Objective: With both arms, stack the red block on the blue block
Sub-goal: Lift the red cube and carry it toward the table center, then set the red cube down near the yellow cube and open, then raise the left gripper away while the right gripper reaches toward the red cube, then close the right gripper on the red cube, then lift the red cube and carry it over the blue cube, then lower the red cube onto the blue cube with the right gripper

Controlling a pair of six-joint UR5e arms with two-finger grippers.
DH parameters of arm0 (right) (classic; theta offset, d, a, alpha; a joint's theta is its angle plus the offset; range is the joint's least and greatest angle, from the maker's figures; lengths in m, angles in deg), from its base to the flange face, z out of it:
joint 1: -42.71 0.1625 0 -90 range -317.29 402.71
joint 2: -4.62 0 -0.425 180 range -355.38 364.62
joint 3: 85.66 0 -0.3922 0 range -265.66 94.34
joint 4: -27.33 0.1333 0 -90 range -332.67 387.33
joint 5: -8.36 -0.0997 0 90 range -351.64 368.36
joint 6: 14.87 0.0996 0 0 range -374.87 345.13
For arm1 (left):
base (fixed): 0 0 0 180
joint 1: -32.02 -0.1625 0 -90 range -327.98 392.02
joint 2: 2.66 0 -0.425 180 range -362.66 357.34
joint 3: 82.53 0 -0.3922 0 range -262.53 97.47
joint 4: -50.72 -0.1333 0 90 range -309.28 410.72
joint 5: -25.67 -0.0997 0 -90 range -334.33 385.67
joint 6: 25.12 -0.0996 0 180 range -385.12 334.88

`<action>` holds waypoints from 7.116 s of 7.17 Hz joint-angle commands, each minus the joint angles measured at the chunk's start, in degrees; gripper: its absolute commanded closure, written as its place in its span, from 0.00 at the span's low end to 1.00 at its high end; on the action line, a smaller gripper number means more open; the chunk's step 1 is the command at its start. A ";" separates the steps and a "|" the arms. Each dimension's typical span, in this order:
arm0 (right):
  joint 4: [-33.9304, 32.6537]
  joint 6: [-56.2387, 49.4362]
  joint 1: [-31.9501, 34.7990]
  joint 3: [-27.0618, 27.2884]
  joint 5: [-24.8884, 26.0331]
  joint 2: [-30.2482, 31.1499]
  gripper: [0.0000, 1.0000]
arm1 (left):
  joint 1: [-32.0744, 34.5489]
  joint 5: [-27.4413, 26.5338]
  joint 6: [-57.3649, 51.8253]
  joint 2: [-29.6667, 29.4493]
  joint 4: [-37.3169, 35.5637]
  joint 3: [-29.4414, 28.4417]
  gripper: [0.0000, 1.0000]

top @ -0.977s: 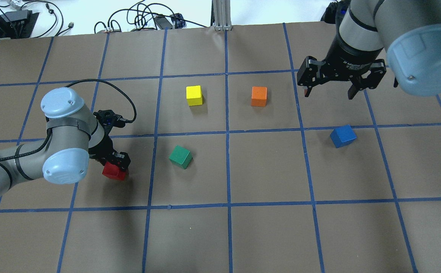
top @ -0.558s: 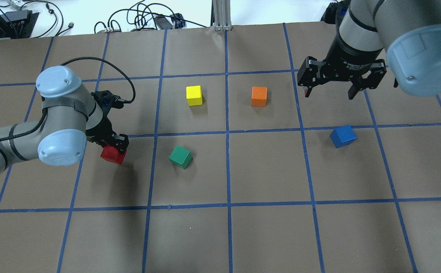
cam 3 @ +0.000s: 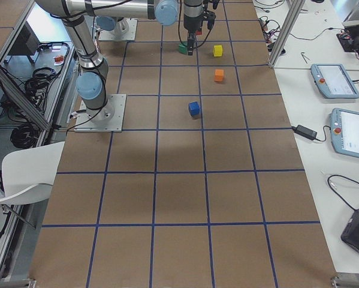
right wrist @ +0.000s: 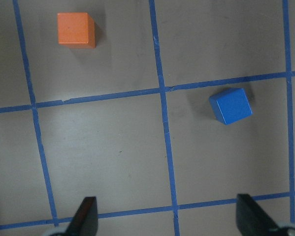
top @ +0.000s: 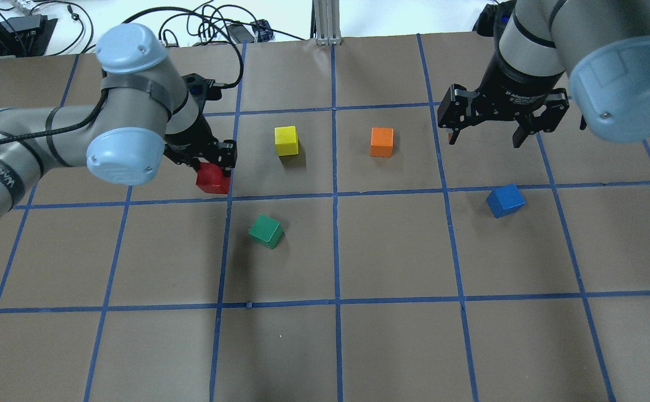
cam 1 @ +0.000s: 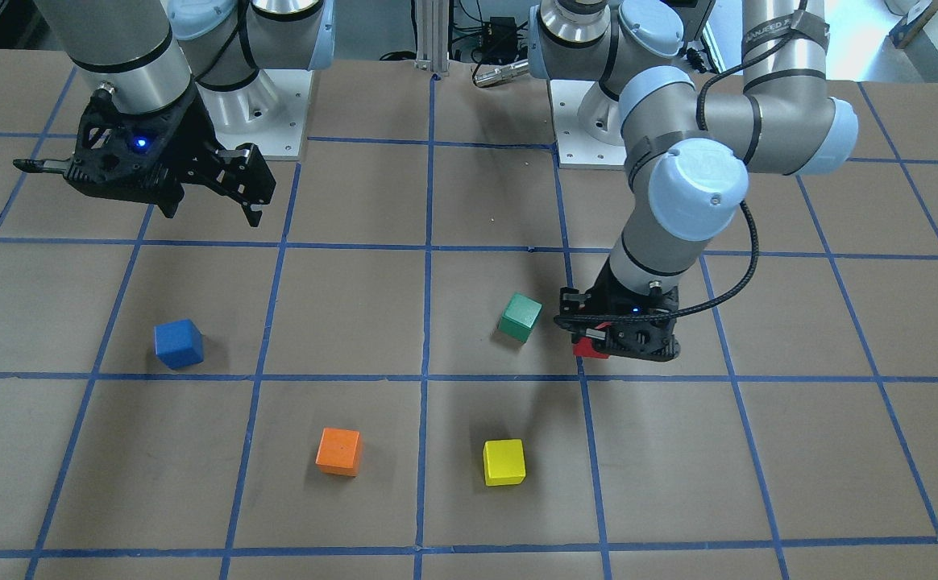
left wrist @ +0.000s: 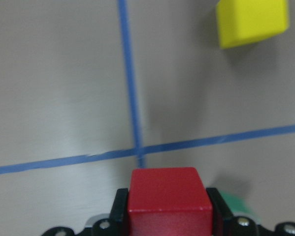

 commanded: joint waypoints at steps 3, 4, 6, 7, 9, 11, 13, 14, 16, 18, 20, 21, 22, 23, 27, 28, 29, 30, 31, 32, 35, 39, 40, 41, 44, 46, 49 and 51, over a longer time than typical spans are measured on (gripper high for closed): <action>0.00 0.00 0.04 0.00 0.00 0.03 0.00 | 10.23 0.29 11.88 -9.30 -6.60 -2.58 1.00; -0.09 -0.08 0.04 0.00 0.00 0.03 0.00 | 10.50 0.29 11.80 -10.27 -8.17 -3.02 1.00; -0.09 0.00 -0.05 0.00 0.17 -0.06 0.00 | 10.86 -0.15 11.88 -11.94 -8.45 -3.02 0.11; 0.26 -0.26 0.04 0.09 0.09 -0.15 0.00 | 10.86 -0.07 10.84 -12.47 -10.28 -3.03 0.00; -0.43 -0.70 0.04 -0.26 -1.04 -0.32 0.00 | 6.59 -0.59 8.39 -7.06 -6.99 -4.69 0.00; -1.41 0.18 0.12 0.00 -0.79 -1.02 0.00 | -0.46 -0.68 -3.80 1.37 4.67 -5.22 0.00; -2.63 0.27 0.82 0.71 -1.14 -6.79 0.00 | -7.82 -3.39 -13.30 7.97 14.63 -4.69 0.00; -8.38 4.44 2.22 0.62 -3.49 -9.26 0.00 | -8.38 -3.67 -13.43 12.27 18.32 -5.65 0.00; -18.69 11.75 9.40 0.62 -7.56 -14.62 0.00 | -7.87 -3.06 -13.16 16.51 27.10 -10.99 0.00; -24.16 17.04 15.05 -0.08 -6.77 -20.16 0.00 | -8.56 -3.23 -13.34 17.06 28.46 -13.56 0.00; -27.40 15.48 16.82 -0.44 -6.68 -23.94 0.00 | -8.39 -6.29 -13.17 15.14 33.63 -16.72 0.00; -28.99 10.17 17.69 -0.26 -6.33 -25.53 0.00 | -8.48 -5.87 -12.29 14.43 35.13 -17.52 0.00; -29.01 7.33 17.79 0.00 -5.81 -26.24 0.00 | -8.48 -5.78 -12.11 13.98 35.75 -18.14 0.00; -29.01 5.65 17.79 0.09 -5.89 -27.12 0.00 | -8.48 -4.39 -10.28 12.67 36.28 -19.80 0.00; -32.50 3.26 18.14 -0.09 -5.98 -31.51 0.00 | -8.04 -4.46 -8.77 11.08 39.53 -22.98 0.00; -33.83 1.52 18.67 -0.09 -5.80 -32.22 0.00 | -7.95 -4.72 -9.64 11.60 39.53 -22.98 0.00; -34.54 1.15 18.84 0.00 -5.80 -32.66 0.00 | -7.95 -6.11 -9.91 11.43 38.93 -23.24 0.00; -34.54 1.15 18.93 0.18 -5.72 -32.67 0.02 | -7.95 -5.78 -9.48 11.43 39.01 -23.15 0.00; -34.46 1.32 18.85 0.18 -5.80 -32.67 0.36 | -7.86 -5.60 -9.30 11.60 39.09 -22.89 0.00; -34.02 1.32 18.85 0.09 -5.80 -32.75 0.74 | -7.86 -5.51 -9.30 11.61 39.01 -22.89 0.00; -33.32 2.02 18.76 -0.43 -5.89 -31.45 1.00 | -7.78 -5.25 -9.12 11.51 39.01 -22.89 0.00; -11.39 1.24 8.17 -1.58 -3.70 -17.41 1.00 | -7.77 -5.25 -9.03 11.61 38.92 -22.89 0.00; -8.47 -1.03 3.69 -1.41 -1.87 -14.76 1.00 | -7.77 -5.25 -8.95 11.69 38.92 -22.89 0.00; -6.61 -5.66 0.77 -1.23 -0.72 -13.52 1.00 | -7.77 -5.25 -8.94 11.69 38.92 -23.15 0.00; -7.73 -15.53 -4.33 4.29 3.60 -11.14 1.00 | -7.77 -5.16 -8.94 11.61 38.92 -23.06 0.00; -10.00 -27.80 -10.74 8.59 3.43 -10.26 1.00 | -7.69 -4.99 -8.94 11.43 38.92 -22.98 0.00; -23.86 -38.04 -16.21 17.55 2.73 -10.17 1.00 | -7.25 -4.99 -8.86 11.34 38.92 -22.89 0.00; -25.14 -38.14 -15.78 20.03 2.37 -9.29 1.00 | -7.25 -5.07 -8.94 11.60 38.92 -22.89 0.00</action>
